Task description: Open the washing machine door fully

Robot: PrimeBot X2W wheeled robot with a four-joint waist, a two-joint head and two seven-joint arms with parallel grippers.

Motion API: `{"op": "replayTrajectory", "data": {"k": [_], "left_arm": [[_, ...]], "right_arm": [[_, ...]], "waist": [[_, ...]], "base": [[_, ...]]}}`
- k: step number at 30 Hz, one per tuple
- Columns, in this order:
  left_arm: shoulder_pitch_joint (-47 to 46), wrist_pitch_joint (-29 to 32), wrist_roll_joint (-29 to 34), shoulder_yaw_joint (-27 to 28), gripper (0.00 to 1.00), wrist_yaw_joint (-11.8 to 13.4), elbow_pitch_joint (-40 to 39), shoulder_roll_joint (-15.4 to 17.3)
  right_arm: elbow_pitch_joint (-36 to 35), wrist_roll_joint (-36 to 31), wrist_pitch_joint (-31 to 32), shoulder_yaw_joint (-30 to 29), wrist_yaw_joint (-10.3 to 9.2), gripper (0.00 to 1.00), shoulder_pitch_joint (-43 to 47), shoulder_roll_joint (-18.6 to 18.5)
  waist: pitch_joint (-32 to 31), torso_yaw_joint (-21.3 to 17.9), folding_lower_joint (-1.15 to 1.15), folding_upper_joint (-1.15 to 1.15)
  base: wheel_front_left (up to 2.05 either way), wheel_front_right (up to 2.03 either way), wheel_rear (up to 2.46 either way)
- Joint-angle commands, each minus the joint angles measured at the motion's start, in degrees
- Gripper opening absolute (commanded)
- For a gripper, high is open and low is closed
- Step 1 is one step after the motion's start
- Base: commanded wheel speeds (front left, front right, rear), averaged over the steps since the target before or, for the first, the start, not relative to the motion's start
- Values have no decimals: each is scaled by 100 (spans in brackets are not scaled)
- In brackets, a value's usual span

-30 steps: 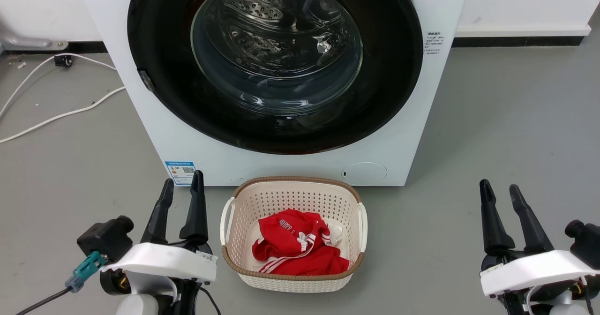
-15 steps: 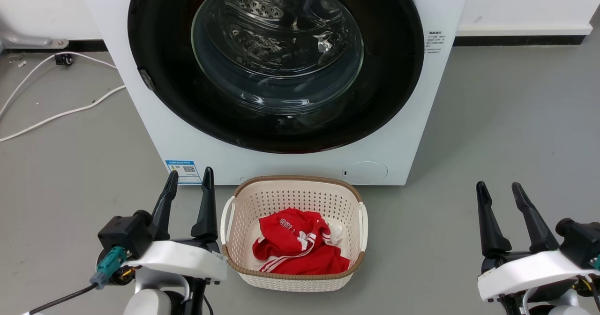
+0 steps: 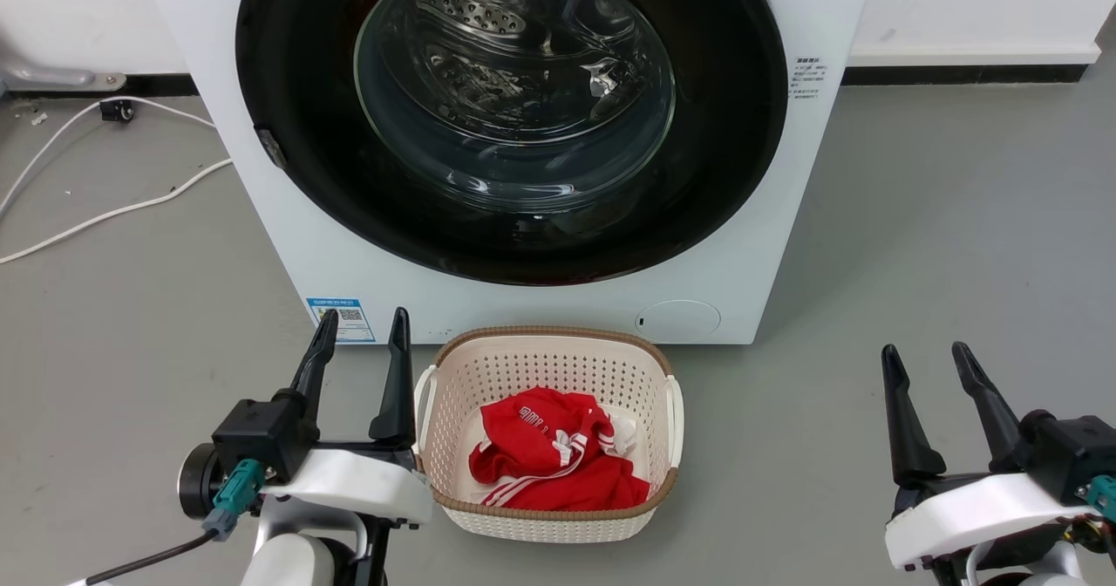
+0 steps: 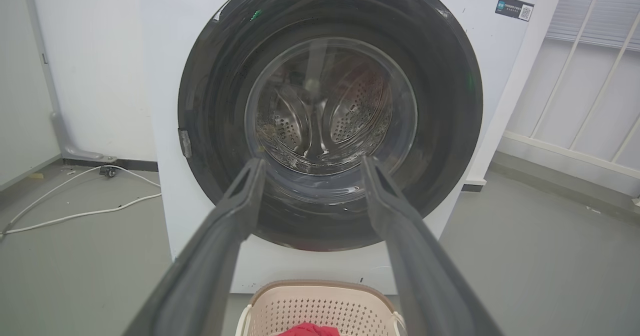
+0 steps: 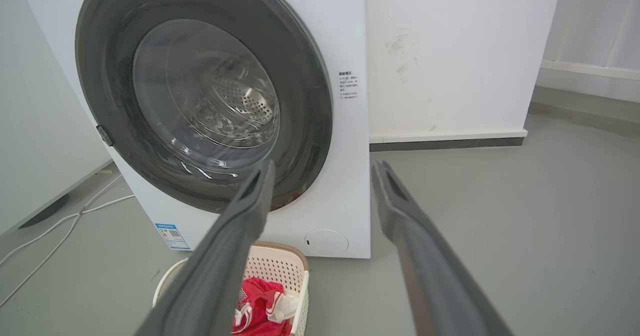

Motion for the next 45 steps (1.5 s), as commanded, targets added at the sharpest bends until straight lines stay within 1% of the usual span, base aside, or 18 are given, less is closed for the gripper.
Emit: {"op": "replayTrajectory", "data": {"k": [1,15,28,45], "left_arm": [[-109,-61,165,-24,100,39,-25,28],[-99,-217,777,-122,100,119,2,40],[-87,-341,1156,-162,100,184,53,1],[-58,-336,1058,-89,100,165,126,-44]], "right_arm": [[-63,-154,-8,13,-2,100,10,-14],[-58,-661,-33,31,-2,100,26,-13],[-69,-988,-87,28,-2,100,43,-13],[20,-814,-73,1,-2,100,32,-13]], "waist": [[0,5,0,0],[-11,20,0,0],[-4,31,0,0],[-6,27,0,0]], "base": [[0,0,0],[0,0,0],[0,0,0],[0,0,0]]}}
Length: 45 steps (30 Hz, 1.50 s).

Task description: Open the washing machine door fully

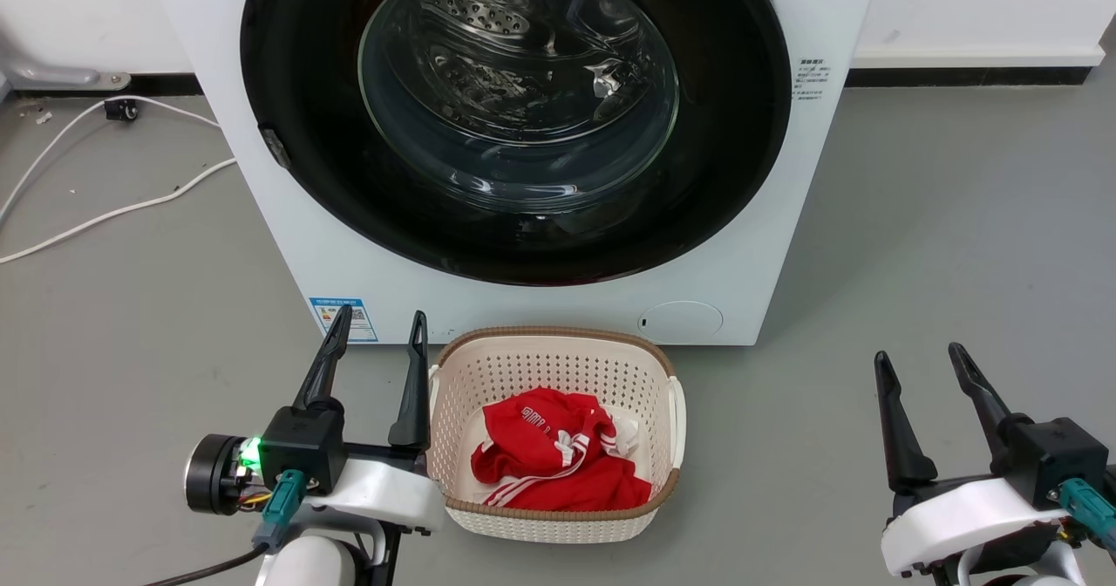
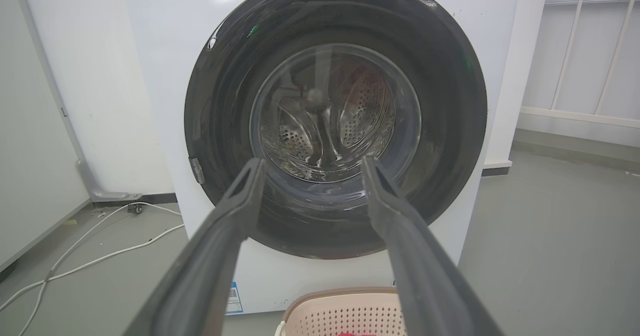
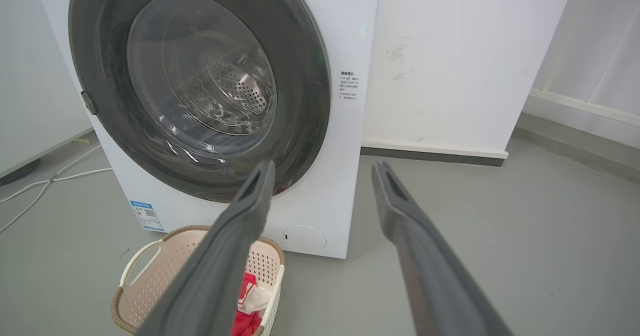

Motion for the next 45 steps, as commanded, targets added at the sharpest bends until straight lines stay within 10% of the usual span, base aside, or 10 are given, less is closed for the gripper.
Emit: {"op": "replayTrajectory", "data": {"k": [1,2,3,5,11,30,45], "left_arm": [[-20,-16,2,14,100,-8,2,-3],[-17,-16,1,16,100,-8,1,-5],[-15,-16,2,20,100,-11,2,-8],[-12,-16,4,20,100,-16,8,-10],[4,-16,17,40,100,2,-5,-19],[-56,-16,-20,71,100,41,-38,-34],[-467,-16,52,3,100,49,-232,-39]], "right_arm": [[17,34,-10,-14,-2,100,11,-13],[23,38,-8,-12,-2,100,7,-13],[35,66,-6,-3,-2,48,5,-13],[62,108,-12,-5,-2,0,3,-13],[95,427,-90,16,-2,0,-16,-12],[409,7701,-907,276,-1,0,-638,-12],[2064,8106,124,-526,-1,0,-3317,-765]], "waist": [[2,-3,0,0],[3,-5,0,0],[3,-6,0,0],[4,-5,0,0],[0,-8,0,0],[118,-98,0,0],[882,-2,0,0]], "base": [[0,0,0],[0,0,0],[0,0,0],[0,0,0],[0,0,0],[0,0,0],[0,0,0]]}}
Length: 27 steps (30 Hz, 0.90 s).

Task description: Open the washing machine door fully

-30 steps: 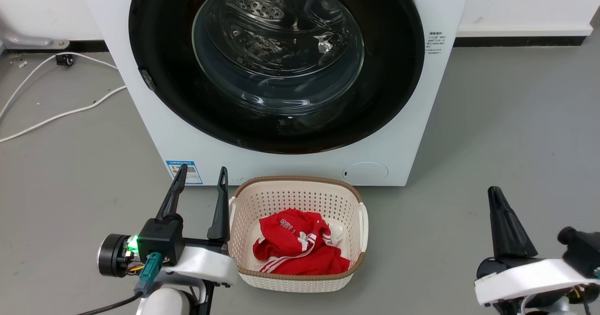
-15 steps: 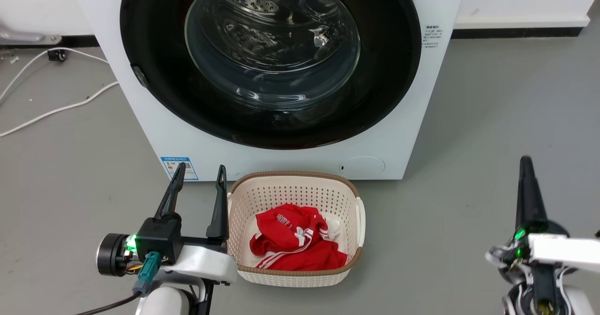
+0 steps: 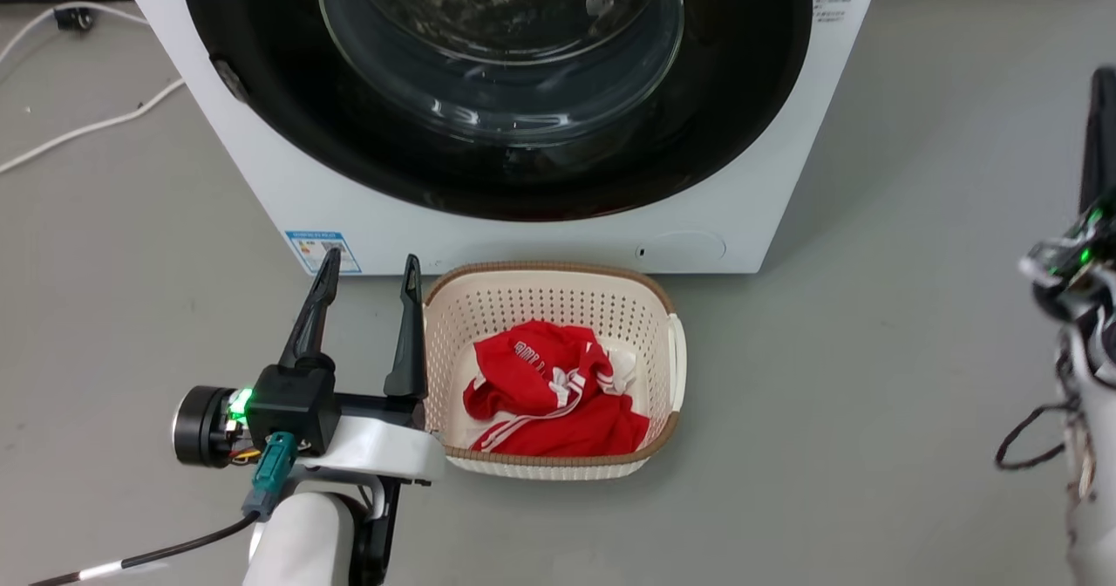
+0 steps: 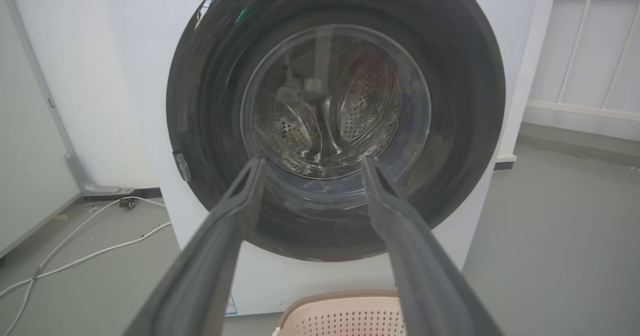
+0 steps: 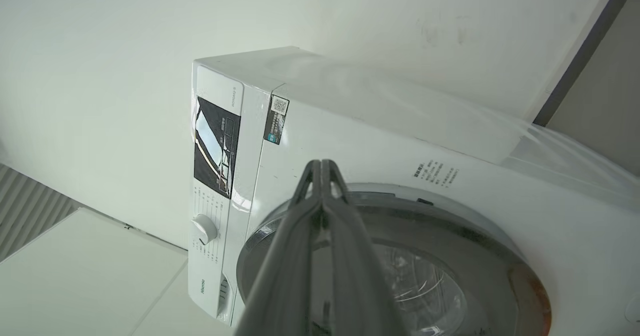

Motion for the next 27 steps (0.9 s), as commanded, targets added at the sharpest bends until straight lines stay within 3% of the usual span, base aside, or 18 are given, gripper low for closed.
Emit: {"op": "replayTrajectory", "data": {"k": [1,17,27], "left_arm": [[-124,-16,14,-39,100,6,-45,-3],[-662,-16,-45,-282,100,109,-173,-8],[-882,-15,-58,-378,100,167,-243,-8]], "right_arm": [[269,-112,126,-25,0,0,-422,-166],[1935,-899,1369,188,0,0,-3093,-958],[2951,-1514,2847,625,0,0,-4544,-943]], "waist": [[221,97,-1,0],[1054,383,-1,0],[1386,485,-1,0]], "base": [[0,0,0],[0,0,0],[0,0,0]]}}
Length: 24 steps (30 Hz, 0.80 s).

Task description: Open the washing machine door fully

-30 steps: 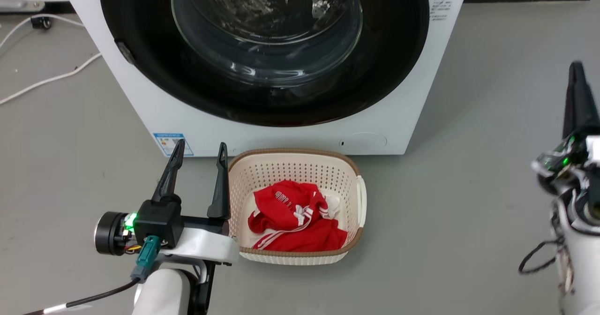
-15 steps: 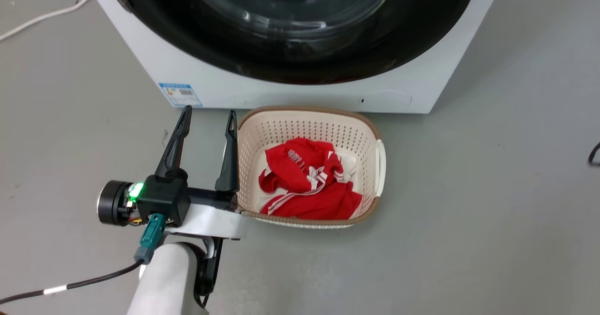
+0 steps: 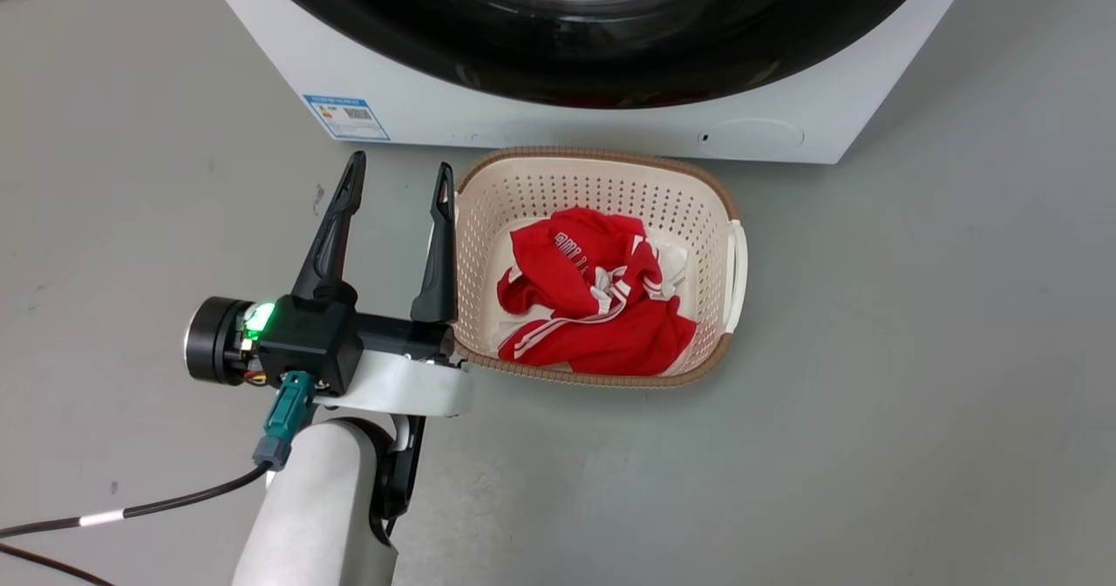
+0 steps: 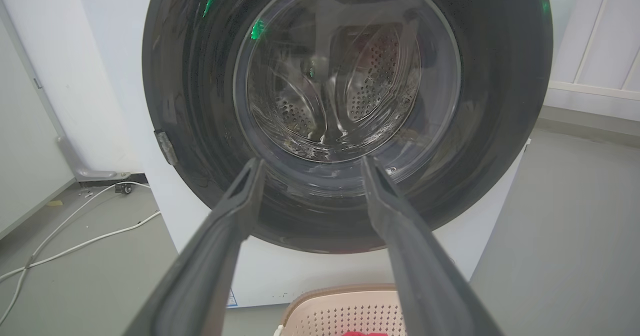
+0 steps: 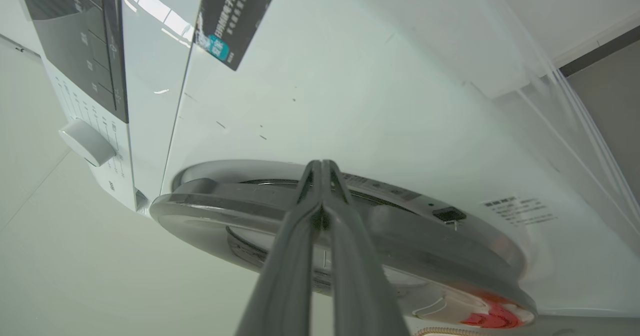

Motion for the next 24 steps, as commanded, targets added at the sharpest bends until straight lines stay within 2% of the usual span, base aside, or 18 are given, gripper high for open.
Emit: {"op": "replayTrajectory", "data": {"k": [1,8,20,24], "left_arm": [[-100,-15,-11,-12,100,35,-21,-4],[-214,-15,-38,11,100,57,-59,-3],[-362,-15,-57,-29,100,124,-155,-4],[-428,-15,-97,-85,100,149,-120,-3]], "right_arm": [[138,-118,181,72,0,0,-207,63],[576,-592,852,291,0,0,-795,210],[1095,-1277,990,166,0,0,-1339,388],[1170,-1239,1201,30,1,0,-1423,493]], "waist": [[90,32,-1,0],[334,100,-1,0],[682,203,-1,0],[721,240,-1,0]], "base": [[0,0,0],[0,0,0],[0,0,0],[0,0,0]]}}
